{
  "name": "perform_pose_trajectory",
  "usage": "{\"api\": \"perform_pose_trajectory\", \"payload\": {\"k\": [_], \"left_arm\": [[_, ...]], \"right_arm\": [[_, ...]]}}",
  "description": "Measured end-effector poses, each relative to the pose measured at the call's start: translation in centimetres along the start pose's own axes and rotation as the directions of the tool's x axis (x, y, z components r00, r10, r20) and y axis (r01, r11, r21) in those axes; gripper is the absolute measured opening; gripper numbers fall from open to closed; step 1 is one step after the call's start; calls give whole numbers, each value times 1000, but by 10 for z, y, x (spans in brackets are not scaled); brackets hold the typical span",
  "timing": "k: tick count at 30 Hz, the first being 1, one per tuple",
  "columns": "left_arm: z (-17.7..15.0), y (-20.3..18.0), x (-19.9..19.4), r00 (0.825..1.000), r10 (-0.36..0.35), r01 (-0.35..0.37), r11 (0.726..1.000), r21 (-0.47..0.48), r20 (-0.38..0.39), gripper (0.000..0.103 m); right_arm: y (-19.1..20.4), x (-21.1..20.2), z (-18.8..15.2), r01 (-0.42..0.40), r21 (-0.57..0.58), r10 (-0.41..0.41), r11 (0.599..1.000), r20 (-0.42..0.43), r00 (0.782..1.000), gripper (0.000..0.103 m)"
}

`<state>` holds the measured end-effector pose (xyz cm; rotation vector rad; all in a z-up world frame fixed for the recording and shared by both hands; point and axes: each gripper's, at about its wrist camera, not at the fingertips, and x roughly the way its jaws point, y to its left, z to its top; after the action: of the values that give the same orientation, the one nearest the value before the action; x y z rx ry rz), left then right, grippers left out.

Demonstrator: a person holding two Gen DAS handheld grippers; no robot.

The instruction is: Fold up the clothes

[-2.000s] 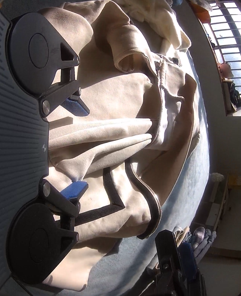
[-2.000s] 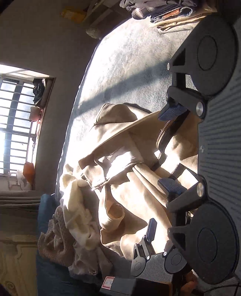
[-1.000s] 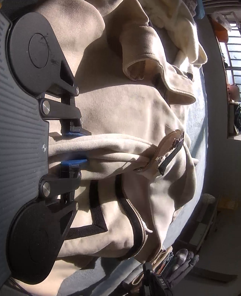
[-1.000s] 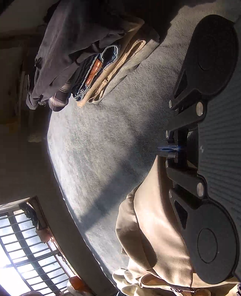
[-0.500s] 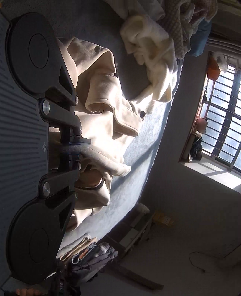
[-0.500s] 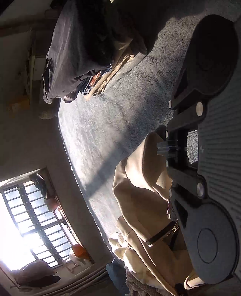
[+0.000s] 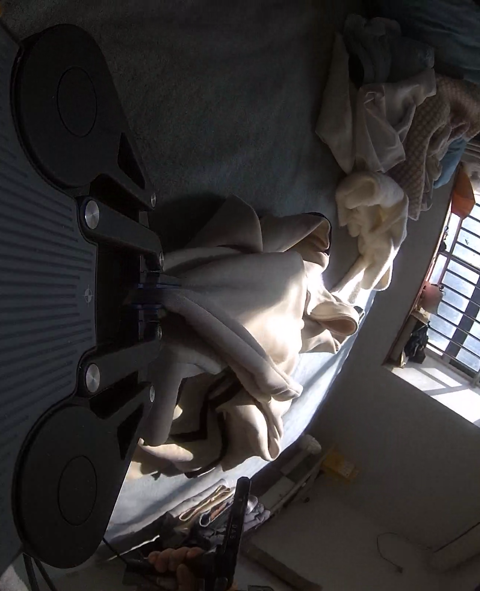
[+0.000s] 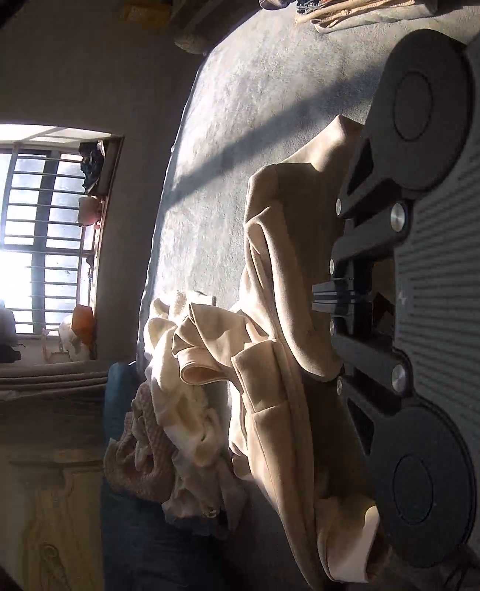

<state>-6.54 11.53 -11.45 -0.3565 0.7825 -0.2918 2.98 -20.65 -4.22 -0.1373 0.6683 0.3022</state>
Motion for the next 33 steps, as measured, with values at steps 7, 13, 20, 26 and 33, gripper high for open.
{"api": "perform_pose_trajectory", "payload": {"k": [7,13,20,26,33], "left_arm": [[8,17,-19,997,-83,83,996,28,3,27],[37,-1,-5,991,-105,93,987,130,84,60],[62,-66,80,999,-19,3,933,360,40,71],[71,-66,132,998,26,-8,953,304,-53,36],[78,-20,108,995,-104,104,994,15,-15,7]], "right_arm": [[28,10,0,-11,-65,7,998,-50,999,4],[21,24,-4,10,56,-4,998,-100,995,16],[31,34,-3,-13,115,27,993,-125,992,17],[39,37,-8,-17,81,28,997,-132,991,21],[22,52,-14,-21,149,45,989,-162,986,21]]}}
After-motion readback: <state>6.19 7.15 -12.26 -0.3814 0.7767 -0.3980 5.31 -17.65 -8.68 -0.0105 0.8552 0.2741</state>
